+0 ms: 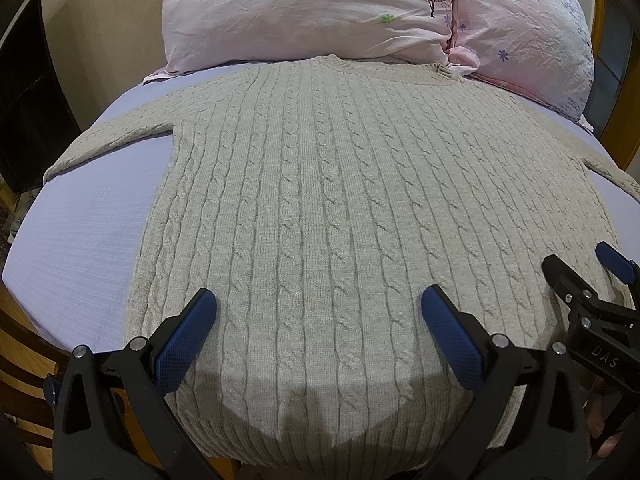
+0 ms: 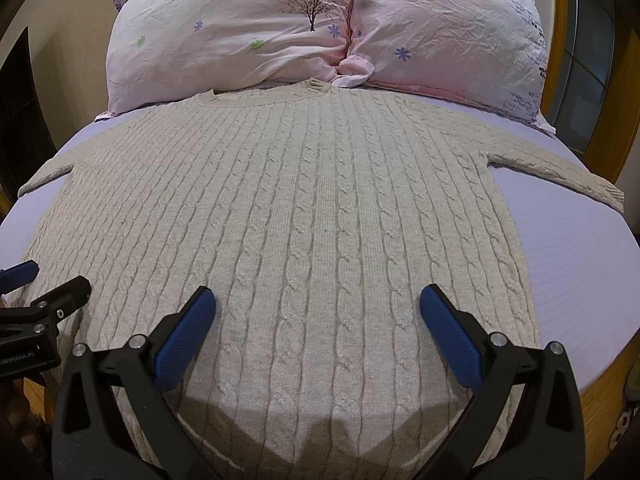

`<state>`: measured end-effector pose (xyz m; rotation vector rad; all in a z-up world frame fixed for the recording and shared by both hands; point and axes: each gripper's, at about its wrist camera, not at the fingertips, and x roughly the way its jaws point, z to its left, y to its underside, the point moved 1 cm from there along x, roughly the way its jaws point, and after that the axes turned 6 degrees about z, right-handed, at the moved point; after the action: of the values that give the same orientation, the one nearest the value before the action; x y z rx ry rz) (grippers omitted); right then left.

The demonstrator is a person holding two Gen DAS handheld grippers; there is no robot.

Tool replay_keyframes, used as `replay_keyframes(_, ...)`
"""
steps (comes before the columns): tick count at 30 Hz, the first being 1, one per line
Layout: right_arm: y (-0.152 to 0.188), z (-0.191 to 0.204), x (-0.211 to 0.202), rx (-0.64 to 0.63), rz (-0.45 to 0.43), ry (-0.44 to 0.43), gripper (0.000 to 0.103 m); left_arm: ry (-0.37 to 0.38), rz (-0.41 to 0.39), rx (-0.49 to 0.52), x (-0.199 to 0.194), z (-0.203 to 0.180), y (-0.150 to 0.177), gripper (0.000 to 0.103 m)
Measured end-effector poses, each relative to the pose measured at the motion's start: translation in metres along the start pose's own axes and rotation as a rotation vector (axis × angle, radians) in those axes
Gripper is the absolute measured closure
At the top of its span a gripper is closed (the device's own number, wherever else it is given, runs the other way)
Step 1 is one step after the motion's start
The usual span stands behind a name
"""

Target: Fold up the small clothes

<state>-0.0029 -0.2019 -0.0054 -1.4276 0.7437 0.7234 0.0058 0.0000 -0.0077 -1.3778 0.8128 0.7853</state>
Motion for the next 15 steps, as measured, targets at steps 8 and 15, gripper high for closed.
replay_keyframes(8, -0.013, -0.03, -0.009, 0.022, -0.017, -0.152, 0.002, 0.009, -0.036, 0.025, -0.001, 0.001, 0.004, 0.001)
replay_keyframes(15, -0.07, -0.249, -0.025, 0.583, -0.16, -0.046, 0.013, 0.093, -0.115, 0.043, -0.008, 0.01, 0.005, 0.001)
